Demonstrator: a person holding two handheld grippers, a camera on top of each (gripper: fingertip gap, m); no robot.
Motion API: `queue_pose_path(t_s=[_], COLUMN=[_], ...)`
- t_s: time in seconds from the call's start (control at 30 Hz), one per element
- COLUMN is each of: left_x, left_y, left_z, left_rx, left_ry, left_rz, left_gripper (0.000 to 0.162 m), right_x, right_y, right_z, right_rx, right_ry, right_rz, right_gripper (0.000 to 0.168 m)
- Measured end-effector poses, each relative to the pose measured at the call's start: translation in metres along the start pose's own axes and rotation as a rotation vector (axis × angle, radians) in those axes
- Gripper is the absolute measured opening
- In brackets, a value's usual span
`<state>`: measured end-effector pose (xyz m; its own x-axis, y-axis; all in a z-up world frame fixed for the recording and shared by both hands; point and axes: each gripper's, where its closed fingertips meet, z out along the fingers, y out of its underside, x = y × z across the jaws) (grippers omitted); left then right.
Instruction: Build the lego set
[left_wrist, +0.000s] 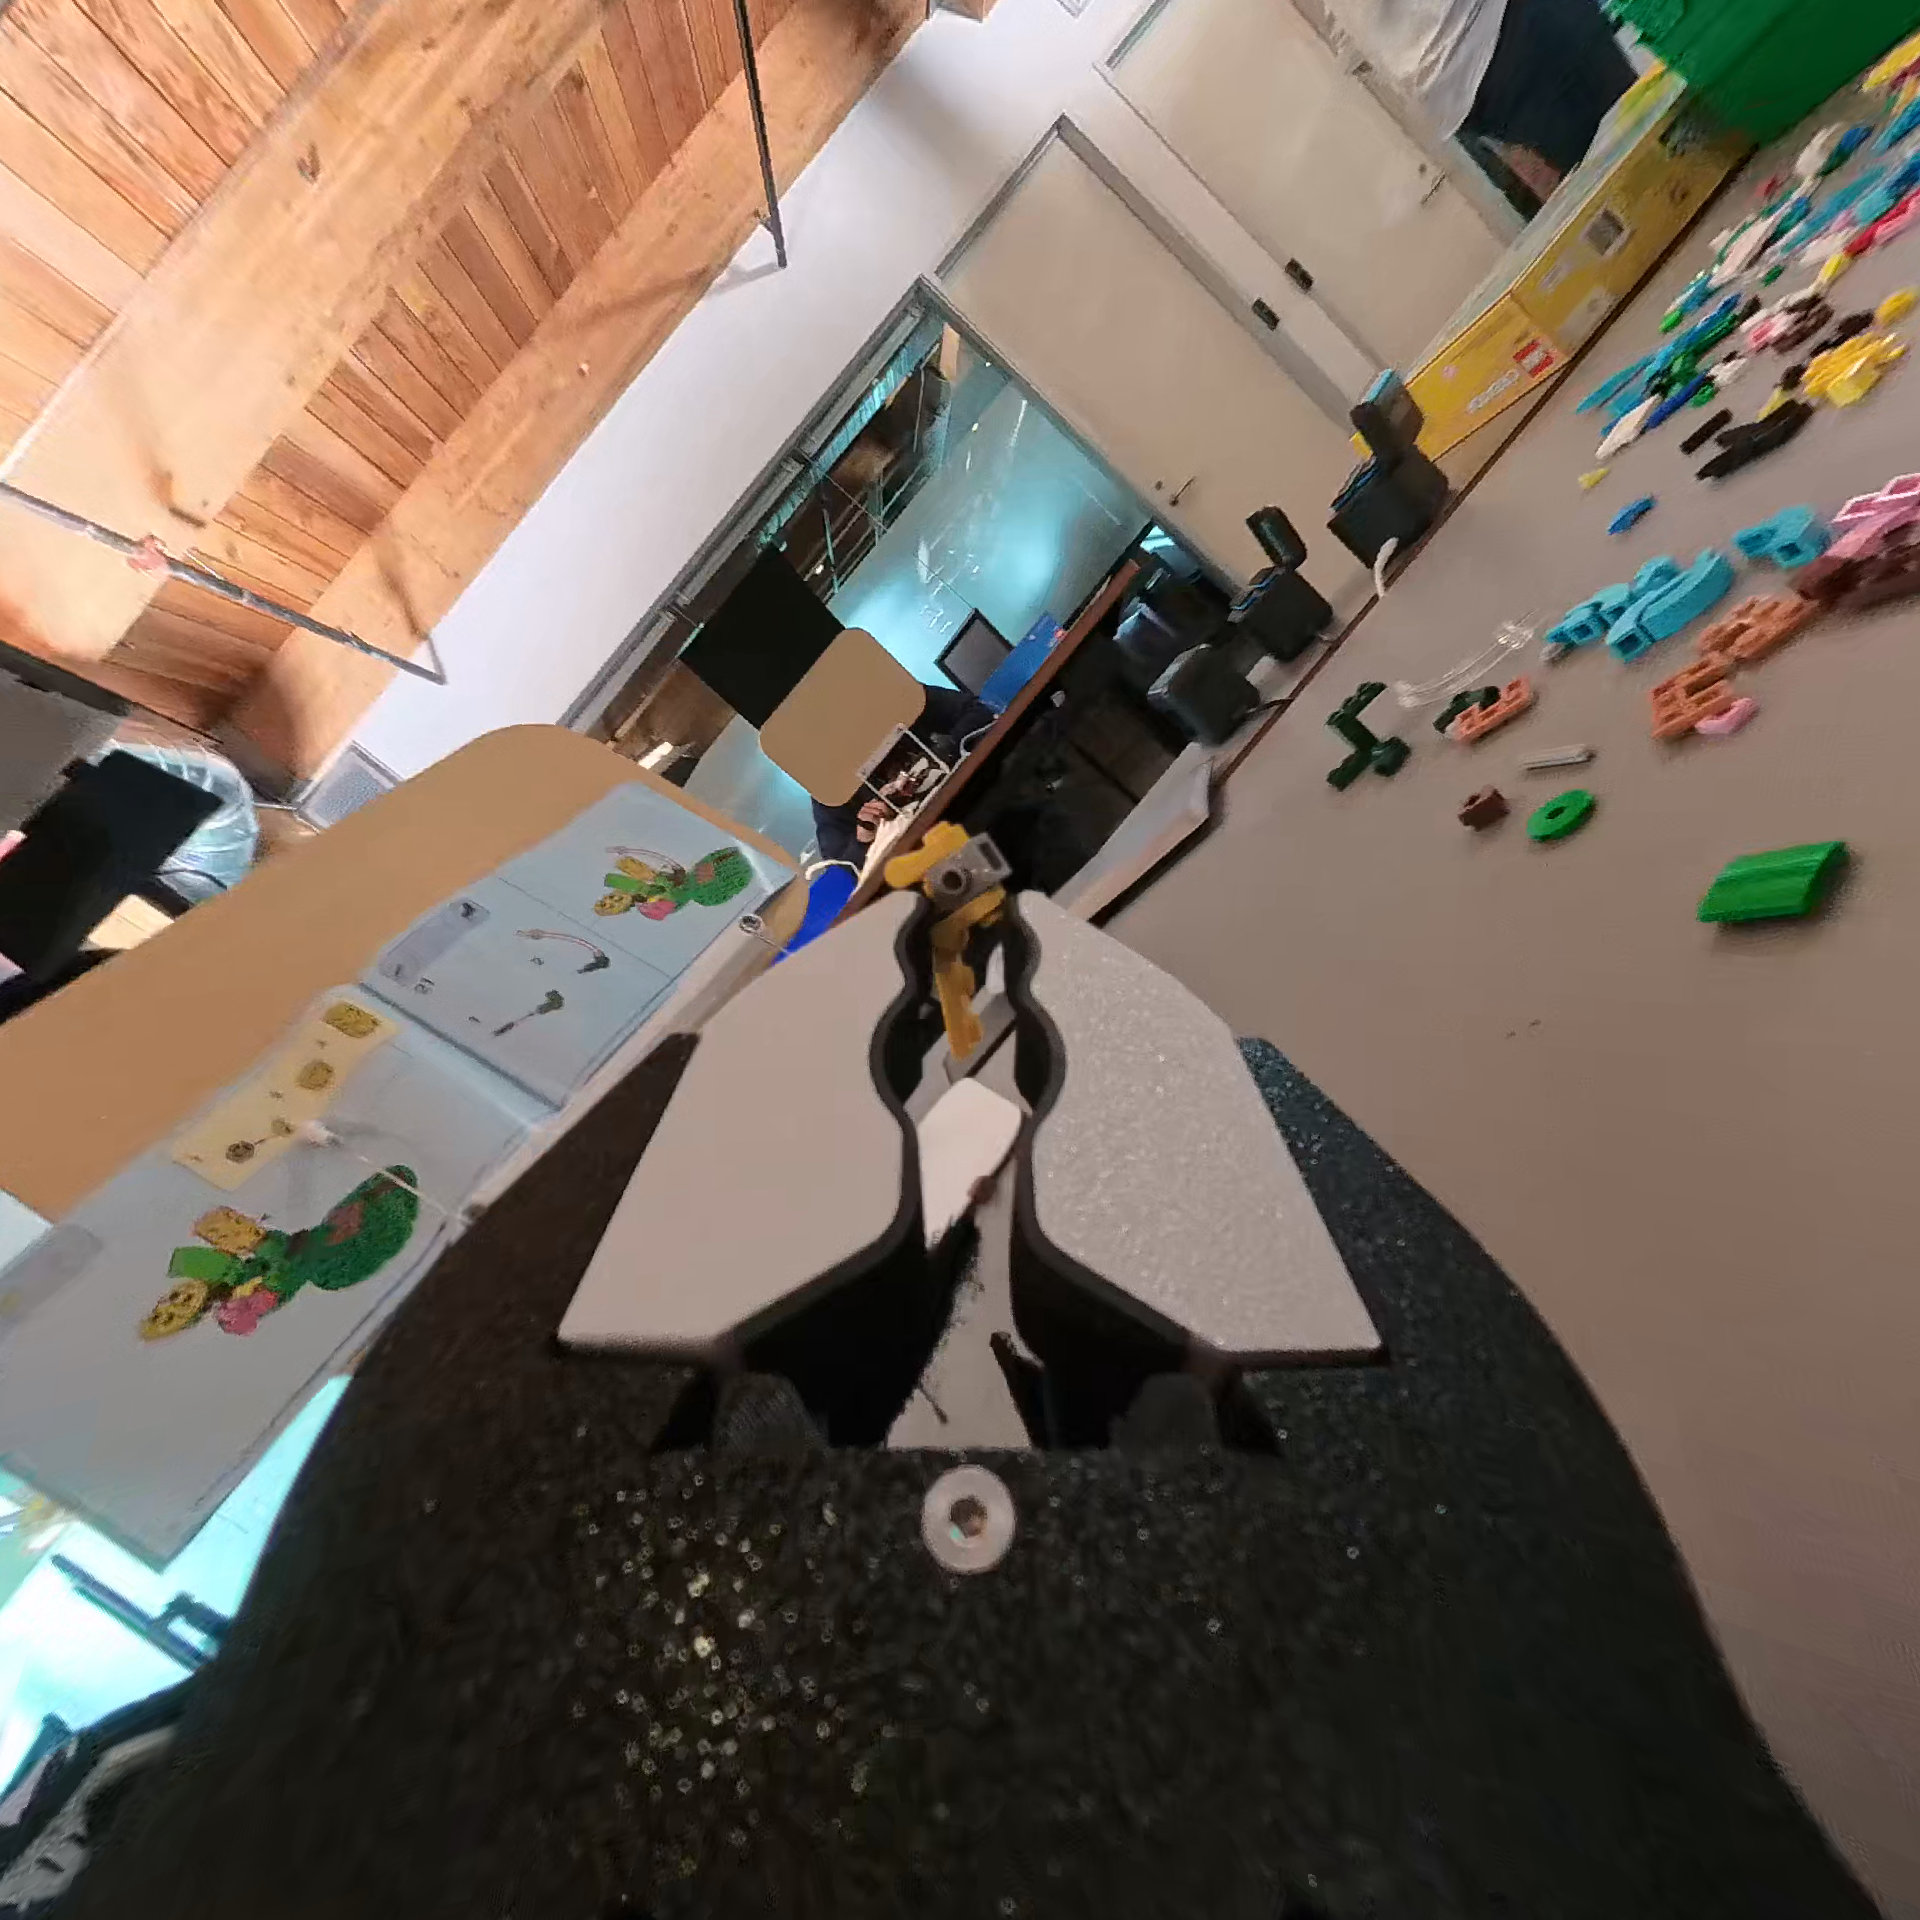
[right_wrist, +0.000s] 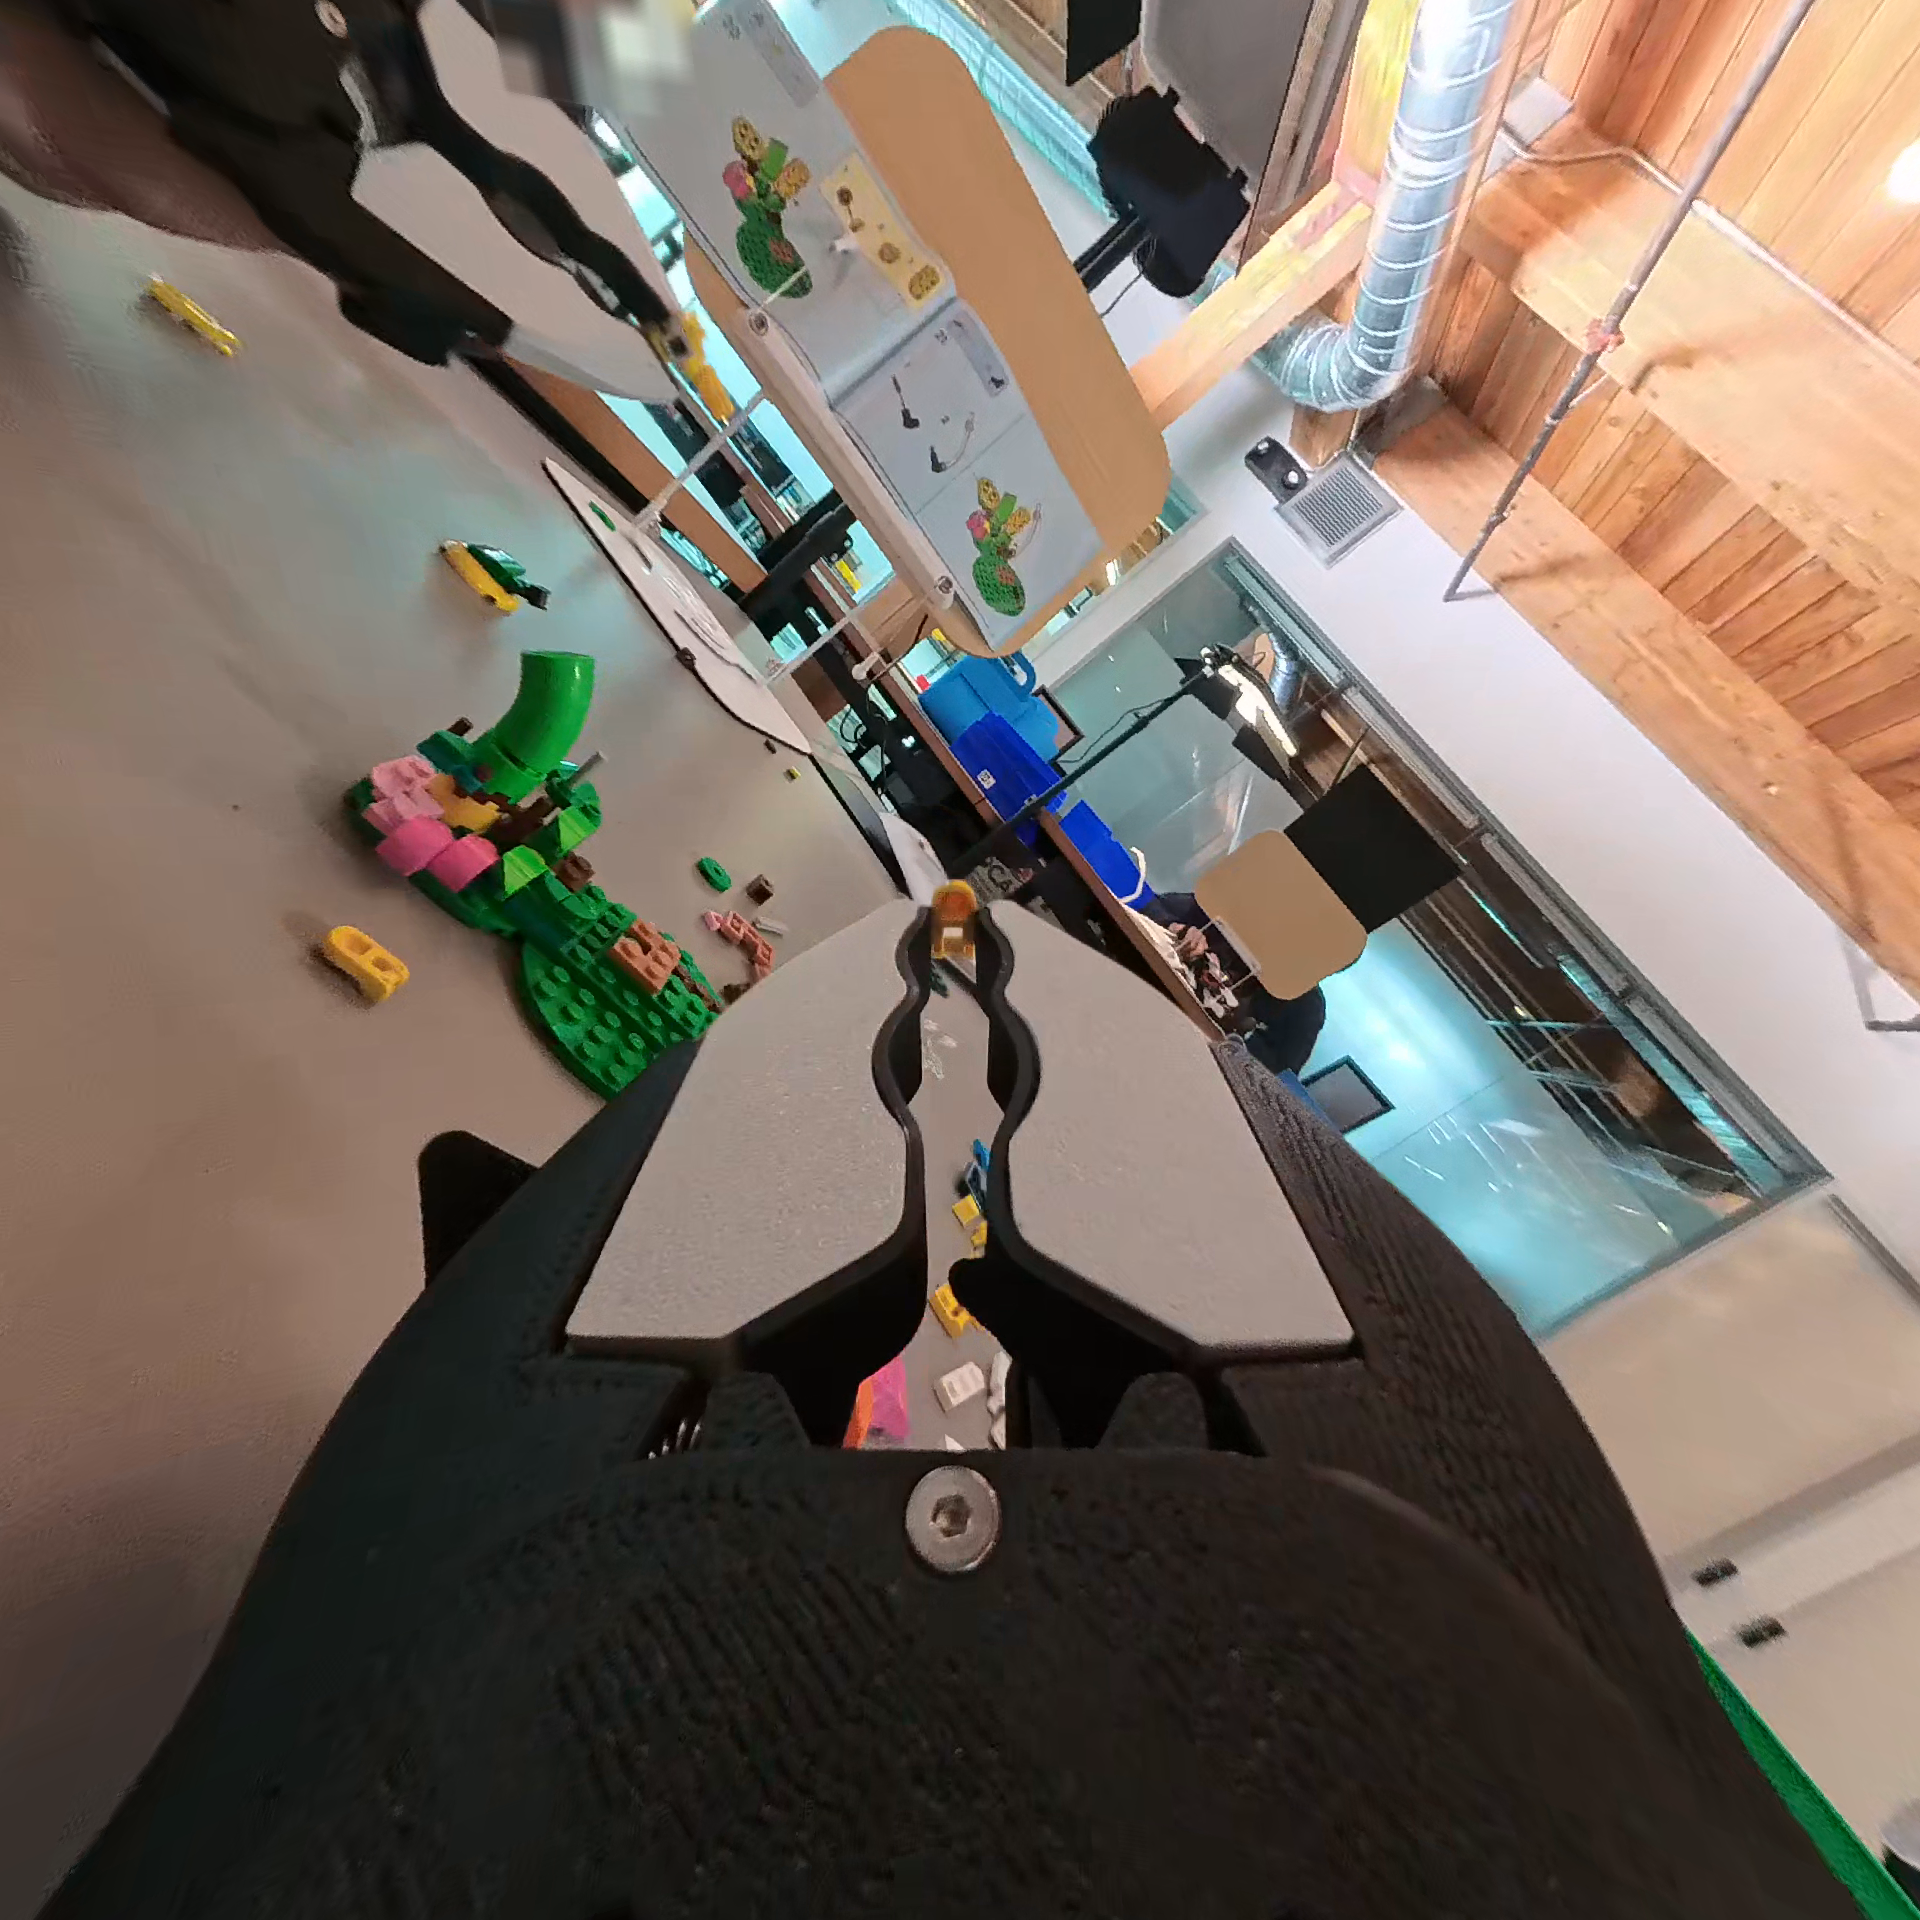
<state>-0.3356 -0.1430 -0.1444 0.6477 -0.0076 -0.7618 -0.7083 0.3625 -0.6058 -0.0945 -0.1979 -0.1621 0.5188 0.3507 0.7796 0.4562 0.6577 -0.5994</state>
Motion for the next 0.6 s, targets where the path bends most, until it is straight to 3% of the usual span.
queue_pose_path(t_s=[0.6], left_x=[0.008], left_y=[-0.007], left_z=[-0.002], left_rx=[0.087], left_ry=[0.082], left_rz=[-0.134], left_gripper=[0.012], right_x=[-0.001], right_y=[0.030], right_z=[0.011], right_rx=[-0.196], right_ry=[0.056], right_rz=[-0.168], right_gripper=[0.005])
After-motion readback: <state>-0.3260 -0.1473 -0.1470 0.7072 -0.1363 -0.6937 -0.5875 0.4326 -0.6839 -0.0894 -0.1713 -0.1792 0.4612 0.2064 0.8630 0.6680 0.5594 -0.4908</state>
